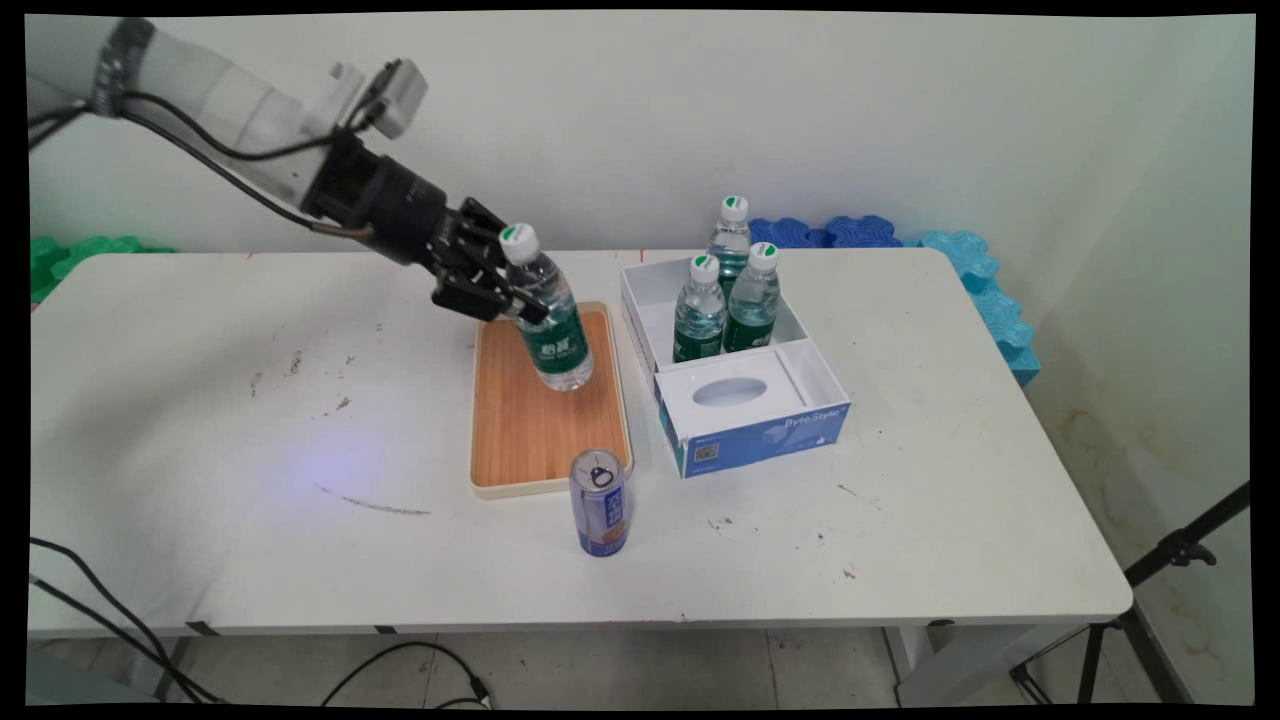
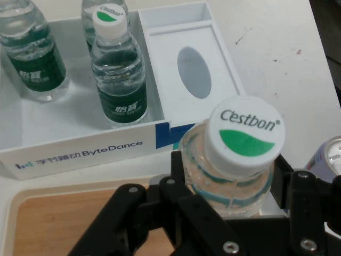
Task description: Place the picked object on the tray
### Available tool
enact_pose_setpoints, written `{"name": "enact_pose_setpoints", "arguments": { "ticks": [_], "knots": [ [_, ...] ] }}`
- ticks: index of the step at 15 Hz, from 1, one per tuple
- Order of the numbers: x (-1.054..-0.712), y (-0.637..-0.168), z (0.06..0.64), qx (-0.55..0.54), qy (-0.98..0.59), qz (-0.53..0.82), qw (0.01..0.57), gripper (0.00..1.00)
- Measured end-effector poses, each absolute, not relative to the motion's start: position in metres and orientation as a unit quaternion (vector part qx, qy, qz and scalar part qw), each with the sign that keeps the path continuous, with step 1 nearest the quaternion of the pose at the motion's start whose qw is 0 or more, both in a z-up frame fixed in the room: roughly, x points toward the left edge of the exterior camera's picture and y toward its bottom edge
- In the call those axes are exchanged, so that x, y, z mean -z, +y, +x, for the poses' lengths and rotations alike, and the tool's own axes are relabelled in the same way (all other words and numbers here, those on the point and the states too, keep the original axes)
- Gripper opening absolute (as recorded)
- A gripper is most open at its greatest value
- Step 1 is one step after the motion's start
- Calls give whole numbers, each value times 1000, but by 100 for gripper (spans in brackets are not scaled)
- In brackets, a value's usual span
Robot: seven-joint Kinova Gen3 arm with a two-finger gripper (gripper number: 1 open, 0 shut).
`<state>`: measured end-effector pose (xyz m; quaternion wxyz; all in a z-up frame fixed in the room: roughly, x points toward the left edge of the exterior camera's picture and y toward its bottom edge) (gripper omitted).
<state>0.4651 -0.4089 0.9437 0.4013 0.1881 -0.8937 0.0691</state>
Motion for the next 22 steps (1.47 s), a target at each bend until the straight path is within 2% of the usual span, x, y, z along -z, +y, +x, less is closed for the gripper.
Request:
{"name": "enact_pose_setpoints", "arguments": {
  "ticks": [9,22],
  "knots": [
    [-901,-414,444,-62,-907,183,373,0],
    [-863,-411,432,-59,-919,149,359,0]
  ]
}}
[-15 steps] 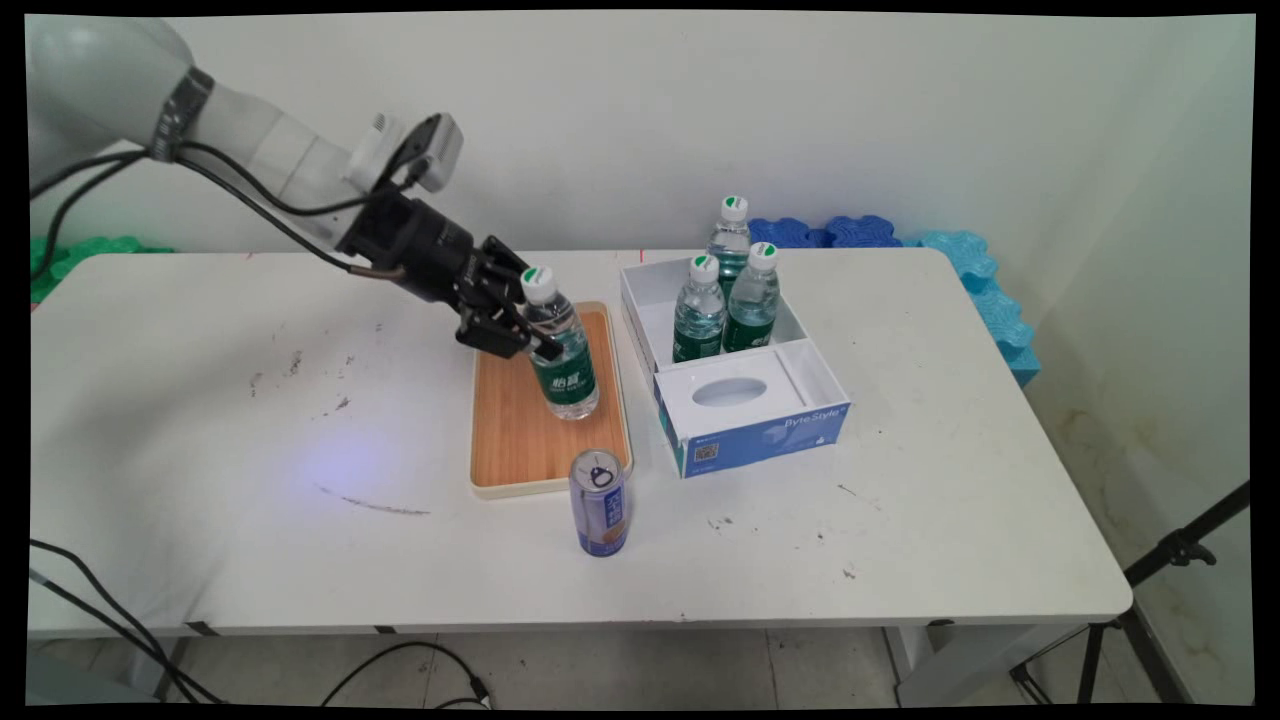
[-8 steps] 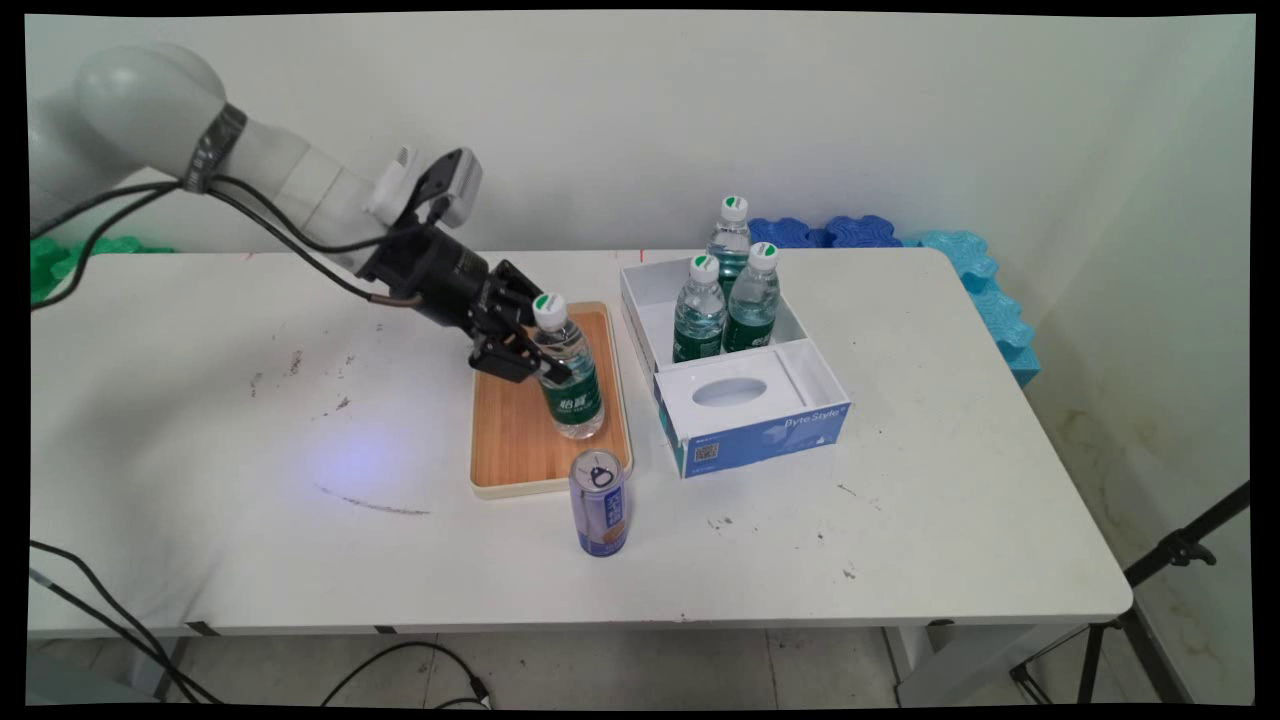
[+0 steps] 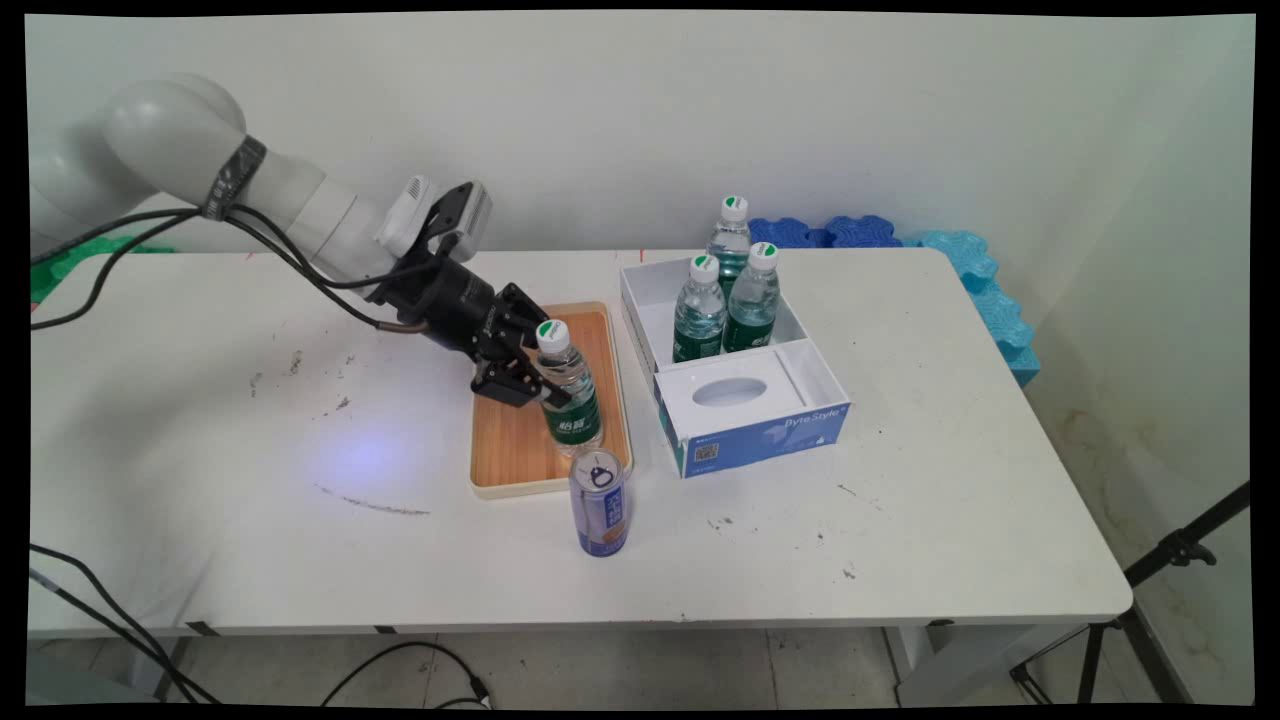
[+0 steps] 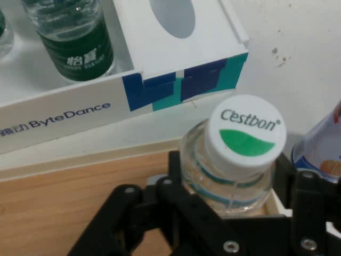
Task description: Place the picked object on the tray
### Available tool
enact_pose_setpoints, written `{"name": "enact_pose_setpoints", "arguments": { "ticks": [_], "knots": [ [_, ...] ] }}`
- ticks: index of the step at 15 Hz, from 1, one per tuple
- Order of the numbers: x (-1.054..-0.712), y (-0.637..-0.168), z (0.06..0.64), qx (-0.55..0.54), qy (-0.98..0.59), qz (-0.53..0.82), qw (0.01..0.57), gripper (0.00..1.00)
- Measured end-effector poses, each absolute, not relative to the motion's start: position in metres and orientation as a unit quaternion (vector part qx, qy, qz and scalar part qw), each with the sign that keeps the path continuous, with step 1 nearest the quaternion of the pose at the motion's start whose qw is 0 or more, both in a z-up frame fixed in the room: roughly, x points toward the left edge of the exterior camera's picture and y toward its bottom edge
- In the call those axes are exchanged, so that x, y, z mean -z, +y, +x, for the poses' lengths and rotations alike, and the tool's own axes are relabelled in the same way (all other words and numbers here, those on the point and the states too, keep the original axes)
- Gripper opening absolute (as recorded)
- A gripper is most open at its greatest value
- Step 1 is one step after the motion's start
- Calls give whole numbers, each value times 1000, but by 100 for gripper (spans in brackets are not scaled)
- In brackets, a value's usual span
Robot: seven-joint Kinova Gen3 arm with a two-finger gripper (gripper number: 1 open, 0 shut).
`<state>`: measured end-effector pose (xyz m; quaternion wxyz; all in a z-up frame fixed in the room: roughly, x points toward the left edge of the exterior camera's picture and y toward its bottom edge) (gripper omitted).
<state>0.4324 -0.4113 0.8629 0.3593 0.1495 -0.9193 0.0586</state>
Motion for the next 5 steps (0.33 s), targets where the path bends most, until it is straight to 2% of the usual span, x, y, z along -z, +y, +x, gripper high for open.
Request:
{"name": "enact_pose_setpoints", "arguments": {
  "ticks": [1,2,5],
  "knots": [
    [-861,-412,432,-60,-920,146,359,0],
    [-859,-412,432,-61,-920,144,359,100],
    [-858,-413,430,-63,-921,138,360,100]
  ]
}}
